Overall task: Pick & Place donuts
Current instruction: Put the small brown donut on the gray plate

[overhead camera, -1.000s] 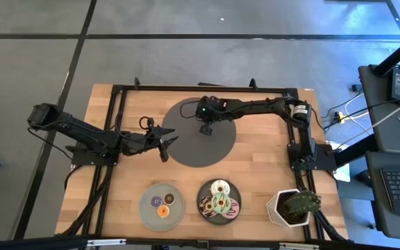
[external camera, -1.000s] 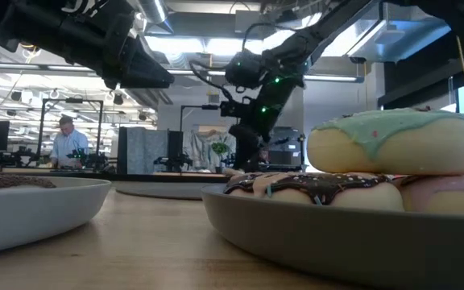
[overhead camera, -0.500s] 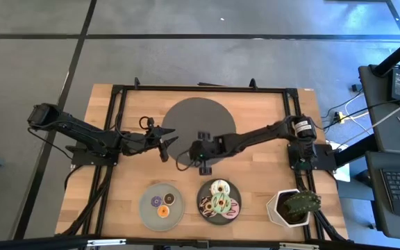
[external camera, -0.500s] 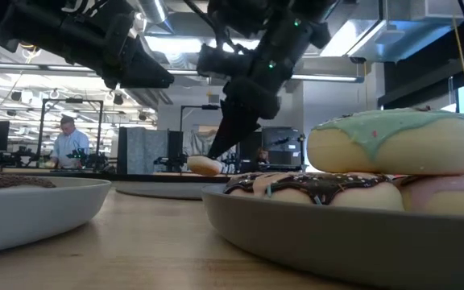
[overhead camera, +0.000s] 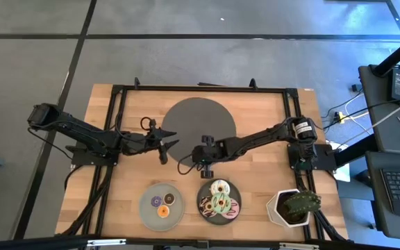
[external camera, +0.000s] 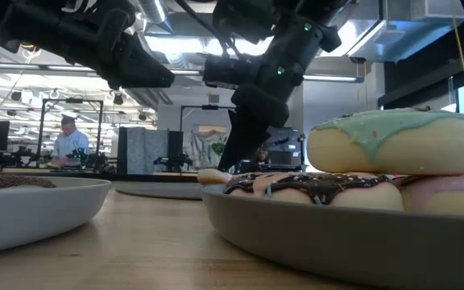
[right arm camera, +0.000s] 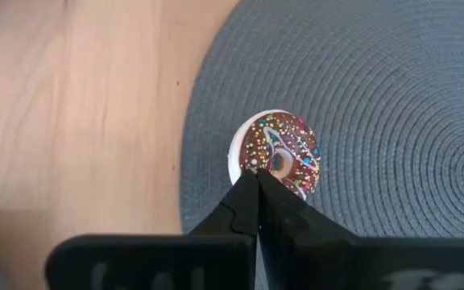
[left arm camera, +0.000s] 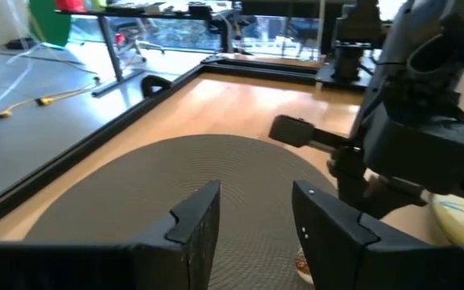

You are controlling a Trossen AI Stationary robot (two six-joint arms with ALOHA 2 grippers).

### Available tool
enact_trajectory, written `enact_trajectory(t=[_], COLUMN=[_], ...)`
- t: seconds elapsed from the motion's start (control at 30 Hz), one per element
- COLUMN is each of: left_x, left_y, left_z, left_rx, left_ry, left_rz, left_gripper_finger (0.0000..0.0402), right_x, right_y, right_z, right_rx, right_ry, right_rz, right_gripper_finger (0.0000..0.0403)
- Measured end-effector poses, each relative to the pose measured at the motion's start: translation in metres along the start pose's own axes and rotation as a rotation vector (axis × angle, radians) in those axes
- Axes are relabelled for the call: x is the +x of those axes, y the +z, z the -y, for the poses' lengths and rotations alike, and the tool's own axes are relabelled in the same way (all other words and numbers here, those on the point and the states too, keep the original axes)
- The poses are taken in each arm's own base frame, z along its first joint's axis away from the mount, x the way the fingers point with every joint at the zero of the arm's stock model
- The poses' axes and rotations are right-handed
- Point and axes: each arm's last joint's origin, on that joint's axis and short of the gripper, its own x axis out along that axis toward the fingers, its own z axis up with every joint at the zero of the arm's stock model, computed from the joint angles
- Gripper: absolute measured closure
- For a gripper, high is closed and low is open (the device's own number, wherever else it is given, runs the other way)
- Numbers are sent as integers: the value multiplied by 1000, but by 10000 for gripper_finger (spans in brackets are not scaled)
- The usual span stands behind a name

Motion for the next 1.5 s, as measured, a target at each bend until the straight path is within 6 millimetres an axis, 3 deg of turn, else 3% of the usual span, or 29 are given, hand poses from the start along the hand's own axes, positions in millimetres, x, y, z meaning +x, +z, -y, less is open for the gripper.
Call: enact_trajectory(t=[0.77,1.17,1.37,1.5], left_x=[0,0,0,0], left_y=[0,0,0,0], left_z=[1,1,1,1], left_rx=[3,3,-25,-25], left_ry=[-24,-24,-24,-24], left_rz=[-4,-4,-4,-5], left_gripper_finger=[247,245,246,245], right_x=[0,0,-28,-43], right_y=[1,1,1,-20], right_z=[-1,-1,-7,-16], right_rx=[-3,35,36,23], right_ry=[39,38,45,20], right_rz=[5,3,-12,2], right_gripper_finger=[393,311,283,279])
